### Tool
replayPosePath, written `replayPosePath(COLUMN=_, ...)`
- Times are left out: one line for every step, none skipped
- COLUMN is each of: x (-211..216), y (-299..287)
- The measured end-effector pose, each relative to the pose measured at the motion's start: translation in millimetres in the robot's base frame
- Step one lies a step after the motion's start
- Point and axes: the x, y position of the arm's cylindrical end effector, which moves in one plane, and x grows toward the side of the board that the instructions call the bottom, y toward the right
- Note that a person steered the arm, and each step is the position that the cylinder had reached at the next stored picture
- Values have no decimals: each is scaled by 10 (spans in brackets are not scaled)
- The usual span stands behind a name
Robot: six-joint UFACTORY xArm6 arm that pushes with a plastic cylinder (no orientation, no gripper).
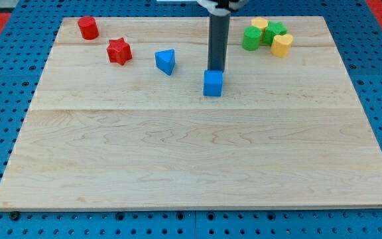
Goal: Move the red star to the top left of the blue triangle
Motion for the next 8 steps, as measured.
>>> replayPosePath(x=18, y=-219)
replayPosePath(x=86, y=-1130)
replayPosePath(x=-154, y=-1473)
replayPosePath(x=-317, y=-1612)
replayPosePath(x=-484, y=-1721)
replayPosePath(x=-49, y=-1764)
replayPosePath(x=-68, y=-2111)
replayPosePath(x=-358, y=-2435)
